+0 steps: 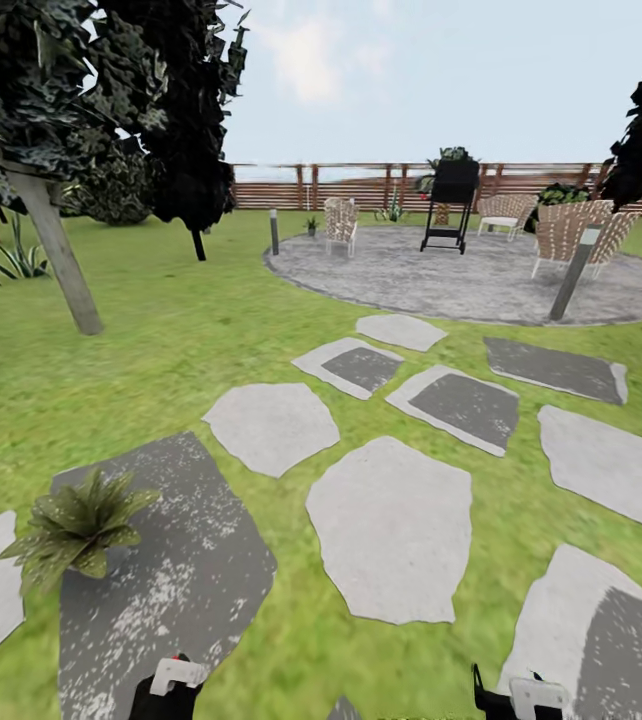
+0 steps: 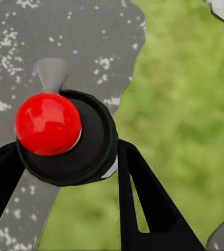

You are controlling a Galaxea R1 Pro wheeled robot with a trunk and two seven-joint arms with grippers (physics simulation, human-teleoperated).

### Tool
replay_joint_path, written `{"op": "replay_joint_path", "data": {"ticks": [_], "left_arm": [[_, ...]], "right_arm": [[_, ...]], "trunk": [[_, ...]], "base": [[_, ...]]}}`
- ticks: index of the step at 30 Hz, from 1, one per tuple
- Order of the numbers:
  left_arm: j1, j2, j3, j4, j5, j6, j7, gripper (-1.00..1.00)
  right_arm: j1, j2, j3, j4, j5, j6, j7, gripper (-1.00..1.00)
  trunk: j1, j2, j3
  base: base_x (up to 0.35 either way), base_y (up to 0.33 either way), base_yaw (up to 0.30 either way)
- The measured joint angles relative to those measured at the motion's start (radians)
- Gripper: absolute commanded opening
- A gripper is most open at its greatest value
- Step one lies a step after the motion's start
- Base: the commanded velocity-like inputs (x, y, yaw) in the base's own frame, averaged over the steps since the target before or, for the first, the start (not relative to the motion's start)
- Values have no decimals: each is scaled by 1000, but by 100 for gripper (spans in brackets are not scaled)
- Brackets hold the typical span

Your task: Pick up the pesticide atomizer in the garden and spray insectifuge to fully cover both potted plants in the garden.

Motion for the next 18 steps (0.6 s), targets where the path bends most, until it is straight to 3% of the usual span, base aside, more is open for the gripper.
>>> {"op": "replay_joint_path", "data": {"ticks": [18], "left_arm": [[0, 3, 0, 0, 0, 0, 0, -100]], "right_arm": [[0, 1, 0, 2, 0, 0, 0, 100]], "trunk": [[0, 0, 10]], "base": [[0, 0, -281]]}}
